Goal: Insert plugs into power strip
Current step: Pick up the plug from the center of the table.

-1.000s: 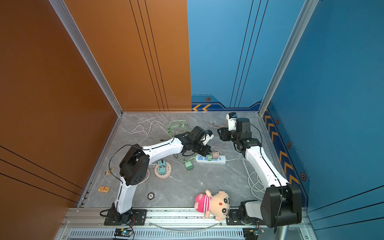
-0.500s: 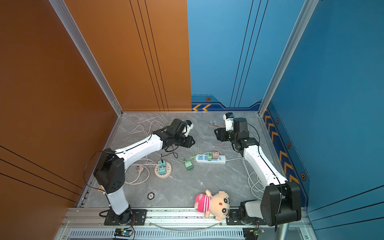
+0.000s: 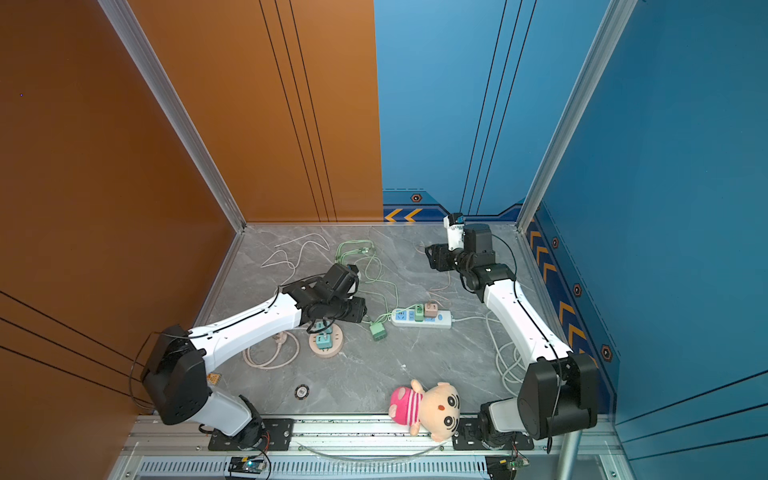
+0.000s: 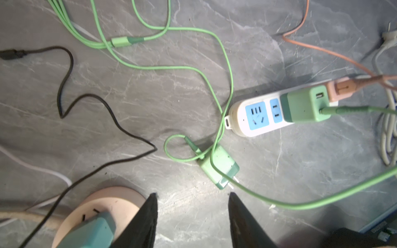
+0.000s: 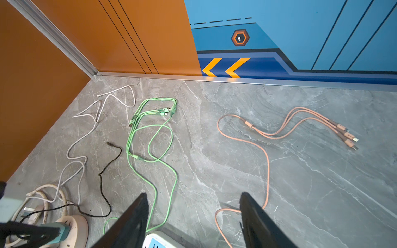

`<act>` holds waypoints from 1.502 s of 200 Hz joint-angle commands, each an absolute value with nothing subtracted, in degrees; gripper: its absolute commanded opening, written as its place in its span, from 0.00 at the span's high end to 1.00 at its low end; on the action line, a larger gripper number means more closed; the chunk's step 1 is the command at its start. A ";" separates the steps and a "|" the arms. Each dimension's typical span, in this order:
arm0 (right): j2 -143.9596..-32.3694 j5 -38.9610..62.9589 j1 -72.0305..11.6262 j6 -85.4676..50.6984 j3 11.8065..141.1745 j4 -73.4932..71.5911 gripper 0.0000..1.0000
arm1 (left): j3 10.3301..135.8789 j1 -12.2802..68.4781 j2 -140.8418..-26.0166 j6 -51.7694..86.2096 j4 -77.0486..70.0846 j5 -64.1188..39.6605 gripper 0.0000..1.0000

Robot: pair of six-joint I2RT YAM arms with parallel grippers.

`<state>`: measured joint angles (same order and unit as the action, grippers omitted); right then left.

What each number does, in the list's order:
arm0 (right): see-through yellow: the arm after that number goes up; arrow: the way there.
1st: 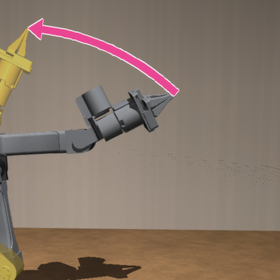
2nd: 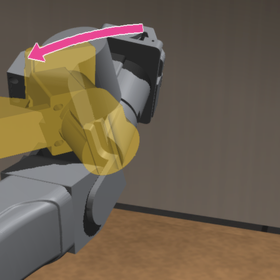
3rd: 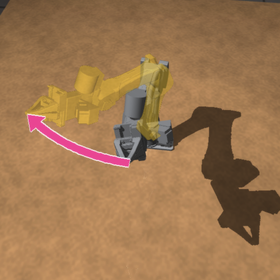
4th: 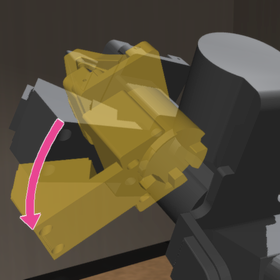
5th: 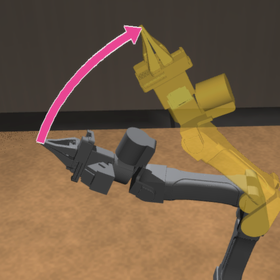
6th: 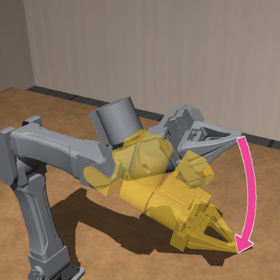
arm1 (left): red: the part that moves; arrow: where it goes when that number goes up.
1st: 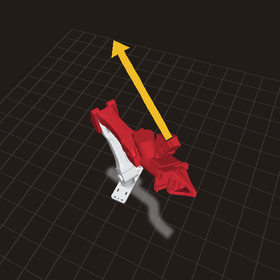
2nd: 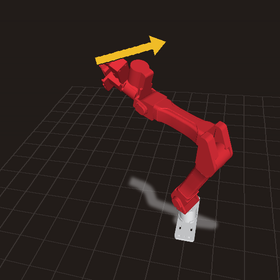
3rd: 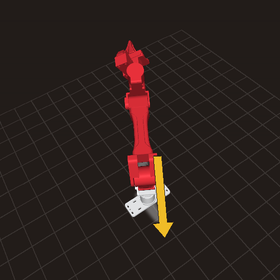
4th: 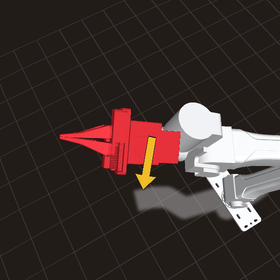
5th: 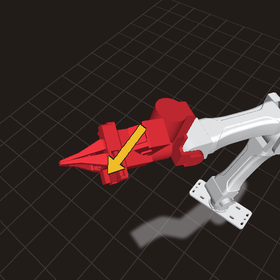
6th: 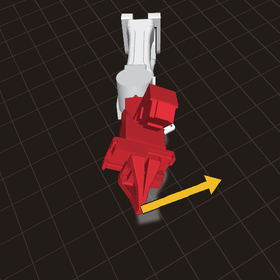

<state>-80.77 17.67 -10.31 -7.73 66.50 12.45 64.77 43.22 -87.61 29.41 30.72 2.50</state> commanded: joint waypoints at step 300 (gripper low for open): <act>-80.85 11.39 -10.05 -8.85 67.14 15.66 0.23 | 68.68 54.32 -106.97 55.09 24.90 15.14 0.33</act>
<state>-81.56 12.05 -10.48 -7.92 66.70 14.46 66.87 54.65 -104.86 54.52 24.16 14.59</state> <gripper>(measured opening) 0.772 0.676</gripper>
